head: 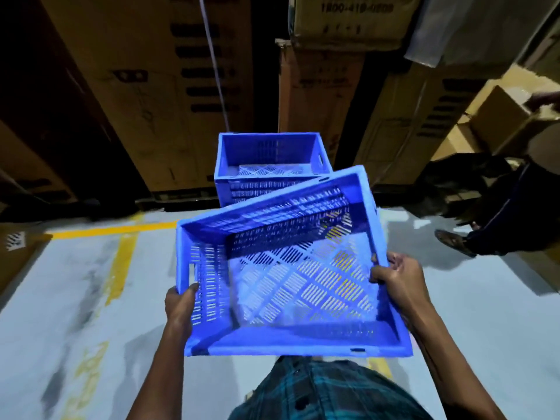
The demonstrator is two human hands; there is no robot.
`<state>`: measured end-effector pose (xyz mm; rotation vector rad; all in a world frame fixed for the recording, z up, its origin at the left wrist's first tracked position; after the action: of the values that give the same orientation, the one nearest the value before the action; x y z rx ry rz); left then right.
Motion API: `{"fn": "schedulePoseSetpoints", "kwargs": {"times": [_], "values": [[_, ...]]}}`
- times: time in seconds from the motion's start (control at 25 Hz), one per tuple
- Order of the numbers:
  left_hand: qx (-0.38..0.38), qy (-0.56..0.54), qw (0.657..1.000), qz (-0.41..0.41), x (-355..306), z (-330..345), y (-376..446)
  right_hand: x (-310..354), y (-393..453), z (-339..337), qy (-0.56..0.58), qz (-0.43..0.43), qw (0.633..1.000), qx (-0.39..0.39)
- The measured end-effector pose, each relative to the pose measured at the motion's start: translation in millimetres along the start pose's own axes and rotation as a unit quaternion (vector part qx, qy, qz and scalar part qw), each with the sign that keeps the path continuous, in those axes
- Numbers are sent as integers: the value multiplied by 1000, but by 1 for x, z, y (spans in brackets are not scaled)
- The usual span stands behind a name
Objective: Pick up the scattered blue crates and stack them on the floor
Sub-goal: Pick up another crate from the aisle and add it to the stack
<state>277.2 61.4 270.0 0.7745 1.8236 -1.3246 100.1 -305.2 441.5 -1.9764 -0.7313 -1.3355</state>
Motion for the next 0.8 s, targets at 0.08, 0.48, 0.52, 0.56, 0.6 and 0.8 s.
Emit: {"fn": "schedulePoseSetpoints", "kwargs": {"times": [0.08,0.48,0.52,0.56,0.6,0.8], "values": [[-15,-18,1000,15,-14,6,1,-8,18,-3,2,14,1000,-6],[-98,-140,984,49,-55,88,31,-41,159,-48,-139,-12,988,-61],[-103,-150,982,51,-64,99,22,-40,173,-54,-161,-20,984,-68],[-107,-154,981,53,-71,110,15,-37,184,-59,-186,-23,979,-74],[-109,-156,980,66,-78,120,12,-33,194,-61,-216,-24,973,-81],[-138,-148,974,107,-132,167,14,-5,255,-49,-296,-51,947,-116]]}}
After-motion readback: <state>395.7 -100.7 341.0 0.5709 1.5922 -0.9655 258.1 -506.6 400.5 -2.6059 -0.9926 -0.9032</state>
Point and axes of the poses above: each hand's wrist, its own y-axis towards the middle knuckle, its own z-axis out of the palm, x = y × z, the point moved 1 cm from there along y, towards the middle knuckle, and after that the axes turned 2 degrees about z, right-handed, at the moved point
